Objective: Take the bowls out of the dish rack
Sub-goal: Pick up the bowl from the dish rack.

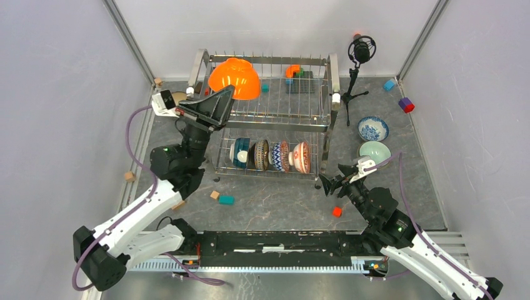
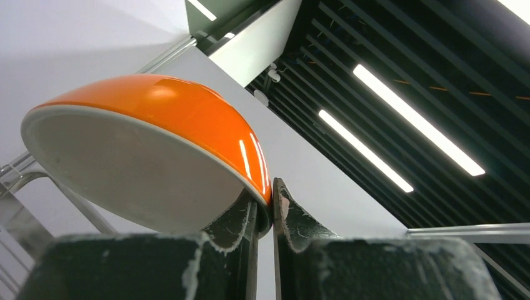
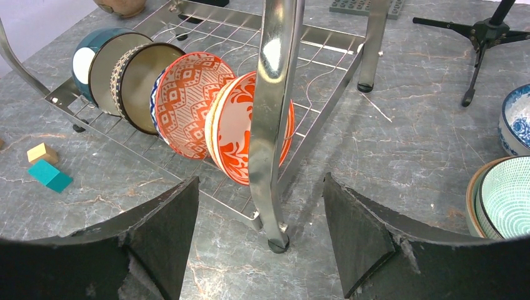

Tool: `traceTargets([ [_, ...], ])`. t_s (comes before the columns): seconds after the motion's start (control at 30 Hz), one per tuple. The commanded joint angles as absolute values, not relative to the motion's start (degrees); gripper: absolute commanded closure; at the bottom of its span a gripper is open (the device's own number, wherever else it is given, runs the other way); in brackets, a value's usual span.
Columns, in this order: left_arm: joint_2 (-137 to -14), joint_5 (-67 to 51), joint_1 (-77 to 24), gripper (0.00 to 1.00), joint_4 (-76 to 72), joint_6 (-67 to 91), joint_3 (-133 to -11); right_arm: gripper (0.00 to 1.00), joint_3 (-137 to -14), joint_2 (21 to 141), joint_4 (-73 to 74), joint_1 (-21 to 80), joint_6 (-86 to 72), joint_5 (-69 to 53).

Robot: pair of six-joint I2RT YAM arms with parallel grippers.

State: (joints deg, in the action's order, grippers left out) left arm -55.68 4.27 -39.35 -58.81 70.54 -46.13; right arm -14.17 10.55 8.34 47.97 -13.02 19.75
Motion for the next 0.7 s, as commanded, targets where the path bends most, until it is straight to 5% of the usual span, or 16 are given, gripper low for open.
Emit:
traceTargets([
  [0.0, -51.7, 0.3, -39.3, 0.98, -50.5, 64.5, -51.5, 0.22, -14.4, 10.2, 7.6, 48.3, -12.9, 20.6],
  [0.27, -44.9, -6.2, -45.4, 0.98, -15.1, 51.3, -61.0, 0.23, -14.5, 11.1, 7.8, 48.2, -13.4, 21.6],
  [0.67, -45.3, -9.7, -52.2, 0.98, 14.3, 36.9, -74.3, 0.22, -13.8, 12.5, 8.7, 48.3, -15.4, 23.2],
])
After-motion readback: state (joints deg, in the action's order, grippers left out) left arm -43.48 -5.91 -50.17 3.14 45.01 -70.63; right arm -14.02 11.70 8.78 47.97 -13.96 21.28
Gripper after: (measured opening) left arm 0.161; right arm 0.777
